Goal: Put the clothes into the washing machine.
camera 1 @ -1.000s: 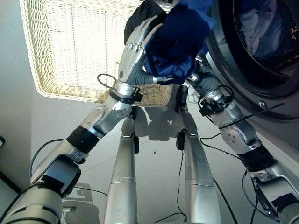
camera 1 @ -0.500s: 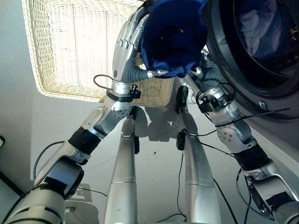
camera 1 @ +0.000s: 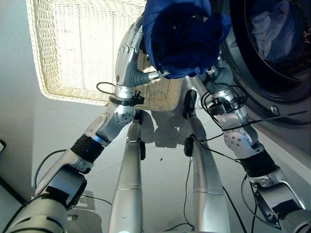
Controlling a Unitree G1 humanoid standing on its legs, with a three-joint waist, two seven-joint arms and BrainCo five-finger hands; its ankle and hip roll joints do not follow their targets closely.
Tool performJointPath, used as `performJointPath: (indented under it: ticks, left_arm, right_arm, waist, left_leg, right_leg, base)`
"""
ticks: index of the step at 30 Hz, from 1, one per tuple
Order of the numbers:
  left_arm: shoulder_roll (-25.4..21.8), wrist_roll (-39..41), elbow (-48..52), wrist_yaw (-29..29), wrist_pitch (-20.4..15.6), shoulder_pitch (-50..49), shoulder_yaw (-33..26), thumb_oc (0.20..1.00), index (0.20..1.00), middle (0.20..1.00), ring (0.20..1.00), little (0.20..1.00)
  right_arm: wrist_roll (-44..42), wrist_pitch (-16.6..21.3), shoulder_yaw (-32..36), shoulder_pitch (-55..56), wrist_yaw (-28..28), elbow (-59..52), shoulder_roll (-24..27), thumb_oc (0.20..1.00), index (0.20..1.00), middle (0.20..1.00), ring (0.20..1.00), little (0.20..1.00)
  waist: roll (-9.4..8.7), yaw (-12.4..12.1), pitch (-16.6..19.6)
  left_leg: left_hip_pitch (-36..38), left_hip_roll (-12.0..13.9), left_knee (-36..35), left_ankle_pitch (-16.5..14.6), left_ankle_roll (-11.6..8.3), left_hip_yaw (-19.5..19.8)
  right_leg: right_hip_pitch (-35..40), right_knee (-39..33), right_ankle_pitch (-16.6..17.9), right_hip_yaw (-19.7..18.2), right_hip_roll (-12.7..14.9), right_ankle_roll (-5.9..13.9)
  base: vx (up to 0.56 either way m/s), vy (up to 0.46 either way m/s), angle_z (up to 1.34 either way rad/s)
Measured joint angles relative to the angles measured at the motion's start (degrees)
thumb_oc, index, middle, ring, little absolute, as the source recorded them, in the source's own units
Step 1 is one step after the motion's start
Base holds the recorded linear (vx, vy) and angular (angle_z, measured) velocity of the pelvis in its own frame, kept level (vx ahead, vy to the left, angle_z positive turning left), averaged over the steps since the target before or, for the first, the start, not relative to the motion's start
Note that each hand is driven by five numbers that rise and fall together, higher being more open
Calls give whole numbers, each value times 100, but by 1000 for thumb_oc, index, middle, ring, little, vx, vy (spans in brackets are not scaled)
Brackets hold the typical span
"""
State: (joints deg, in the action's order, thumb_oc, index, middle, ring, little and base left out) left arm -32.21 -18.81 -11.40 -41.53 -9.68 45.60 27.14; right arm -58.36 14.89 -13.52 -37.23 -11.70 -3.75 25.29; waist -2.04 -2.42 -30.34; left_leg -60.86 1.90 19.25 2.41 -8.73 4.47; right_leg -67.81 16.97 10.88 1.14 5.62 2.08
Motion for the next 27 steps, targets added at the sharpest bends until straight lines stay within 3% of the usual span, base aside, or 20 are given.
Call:
performJointPath:
  ticks: [3,10,12,17,19,22,27]
  left_arm:
    - [-11,167,-151,119,162,-140,-140,1000,1000,1000,1000,1000]
    - [-53,218,-161,151,155,-226,-138,1000,1000,1000,1000,1000]
    - [-28,327,-165,-76,-22,-232,-162,1000,1000,1000,1000,1000]
    - [235,613,-165,-1113,-859,-282,-655,1000,1000,1000,1000,1000]
    - [235,613,-165,-1113,-859,-282,-655,1000,1000,1000,1000,1000]
    - [376,618,-170,-1621,-1065,-296,-923,1000,1000,1000,1000,1000]
    - [354,798,-390,-1706,-1028,-254,-1040,1000,1000,1000,1000,1000]
  right_arm:
    - [-135,117,143,-75,-63,-44,-20,200,200,200,200,200]
    - [-357,281,247,-155,-174,-44,-17,200,200,200,200,200]
    - [-383,290,247,-152,-177,-44,-25,200,200,200,200,200]
    - [-383,293,279,-174,-175,-44,-179,200,200,200,200,200]
    - [-383,293,279,-174,-175,-44,-179,200,200,200,200,200]
    - [-383,294,285,-218,-162,-44,-357,200,200,200,200,200]
    - [-415,294,293,-257,-144,-44,-369,200,200,200,200,200]
  waist:
    - [1,5,-1]
    - [1,8,-1]
    - [1,15,-1]
    - [1,13,-1]
    - [1,13,-1]
    - [1,8,-1]
    - [1,19,-1]
  left_leg:
    - [-6,-15,-11,2,-1,42]
    - [-18,-20,-30,11,5,57]
    - [-18,-20,-29,12,6,58]
    - [-18,-19,-17,12,7,64]
    - [-18,-19,-17,12,7,64]
    - [-18,-20,8,15,3,87]
    - [-17,-20,23,14,2,89]
  right_leg:
    - [0,66,-52,68,35,19]
    - [0,78,-79,110,55,17]
    - [0,80,-84,110,55,23]
    - [0,92,-93,111,54,28]
    - [0,92,-93,111,54,28]
    - [0,143,-117,128,60,57]
    - [0,159,-117,130,62,57]
  base:
    - [5,-5,8]
    - [1,-2,2]
    - [0,0,0]
    - [0,0,0]
    - [0,0,0]
    - [0,0,0]
    - [0,0,0]
